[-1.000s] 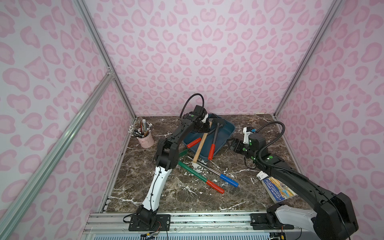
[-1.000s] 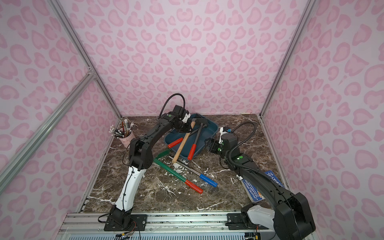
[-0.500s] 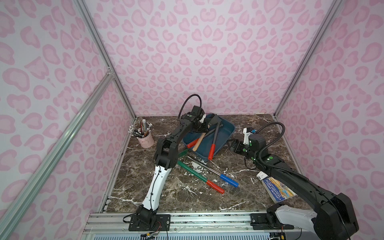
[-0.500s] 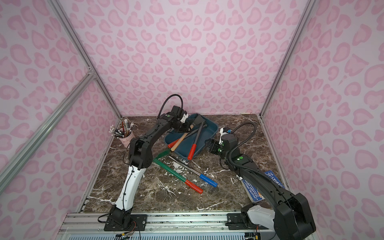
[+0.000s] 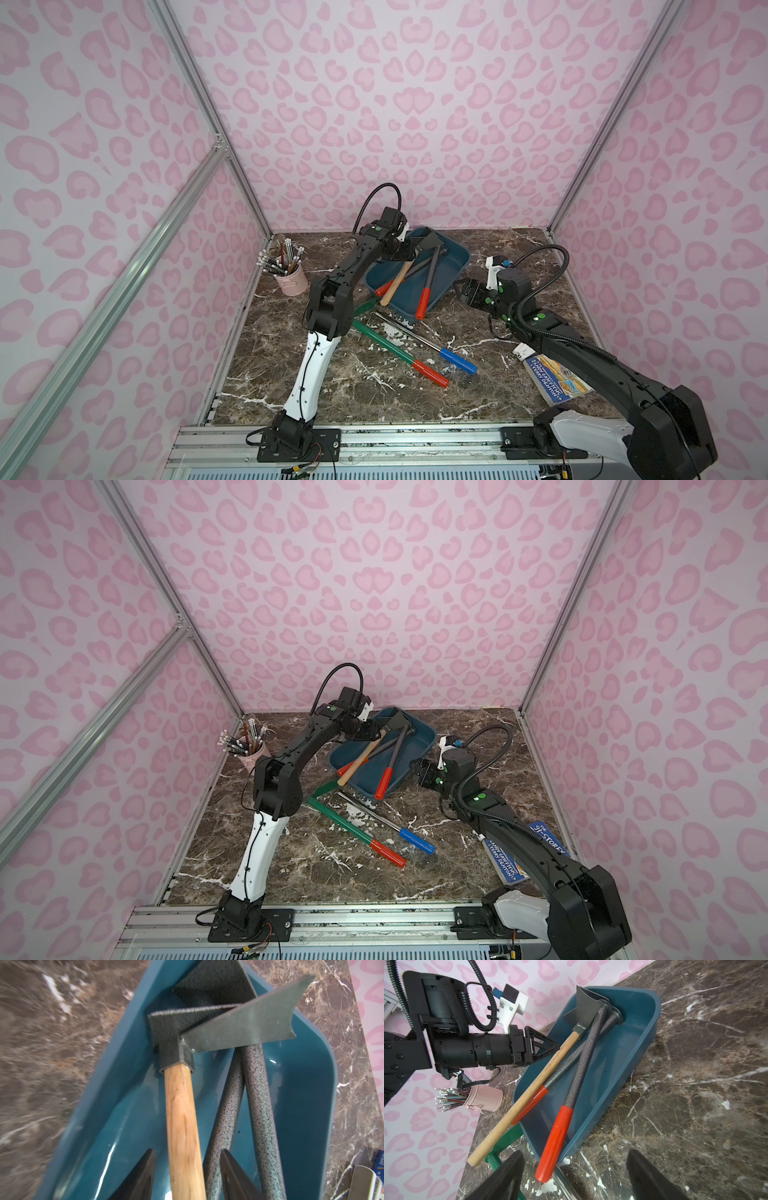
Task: Put the small hoe into the storage box
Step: Place the hoe in the storage box, then pick up the hoe from the center of the board.
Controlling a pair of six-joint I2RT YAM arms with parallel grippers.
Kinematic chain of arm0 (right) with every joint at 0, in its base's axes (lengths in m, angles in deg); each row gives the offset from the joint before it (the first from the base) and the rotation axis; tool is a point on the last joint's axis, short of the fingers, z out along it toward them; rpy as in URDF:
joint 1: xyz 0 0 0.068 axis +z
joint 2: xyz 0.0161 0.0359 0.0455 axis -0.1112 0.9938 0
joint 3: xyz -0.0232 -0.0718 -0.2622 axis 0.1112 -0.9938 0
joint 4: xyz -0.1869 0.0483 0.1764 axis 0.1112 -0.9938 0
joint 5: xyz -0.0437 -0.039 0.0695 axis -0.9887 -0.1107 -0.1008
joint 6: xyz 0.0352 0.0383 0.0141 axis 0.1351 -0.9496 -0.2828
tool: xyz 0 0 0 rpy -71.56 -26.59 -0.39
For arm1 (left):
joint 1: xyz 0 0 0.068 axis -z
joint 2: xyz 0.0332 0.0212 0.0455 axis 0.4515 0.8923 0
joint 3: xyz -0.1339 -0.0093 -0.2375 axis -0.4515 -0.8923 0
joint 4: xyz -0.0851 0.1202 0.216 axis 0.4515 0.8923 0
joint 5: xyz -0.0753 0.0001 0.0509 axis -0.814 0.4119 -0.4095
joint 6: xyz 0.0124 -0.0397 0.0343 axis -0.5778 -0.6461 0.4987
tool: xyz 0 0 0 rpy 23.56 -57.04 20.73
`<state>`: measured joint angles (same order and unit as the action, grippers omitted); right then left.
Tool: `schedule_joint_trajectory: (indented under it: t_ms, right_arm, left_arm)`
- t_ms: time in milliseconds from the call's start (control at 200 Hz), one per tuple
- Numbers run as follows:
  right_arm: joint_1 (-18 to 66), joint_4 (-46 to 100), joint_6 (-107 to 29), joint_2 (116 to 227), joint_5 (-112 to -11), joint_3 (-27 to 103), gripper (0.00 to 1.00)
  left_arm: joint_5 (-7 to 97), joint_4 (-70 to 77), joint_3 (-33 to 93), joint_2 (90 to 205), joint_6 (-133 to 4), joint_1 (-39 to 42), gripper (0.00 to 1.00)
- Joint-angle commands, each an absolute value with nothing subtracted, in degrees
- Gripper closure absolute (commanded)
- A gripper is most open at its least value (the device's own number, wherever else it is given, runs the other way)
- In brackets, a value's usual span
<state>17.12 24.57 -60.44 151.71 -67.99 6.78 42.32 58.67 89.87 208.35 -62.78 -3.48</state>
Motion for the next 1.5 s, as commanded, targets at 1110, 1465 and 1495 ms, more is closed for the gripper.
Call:
schedule_joint_trajectory:
  t_ms: [1110,1465,1495]
  right_arm:
    - [22.9,27.1,-48.7,161.6,-54.6,11.0,0.24]
    - [26.2,24.4,-42.6,159.1,-53.7,9.8,0.26]
    - [26.7,23.9,-41.8,158.9,-54.0,9.8,0.27]
  left_arm:
    - [58.5,38.2,48.9,169.0,-57.9,0.5,0.24]
    - [60.4,34.8,38.1,161.0,-60.3,0.6,0.19]
    - [60.4,34.6,37.3,160.6,-60.4,0.6,0.19]
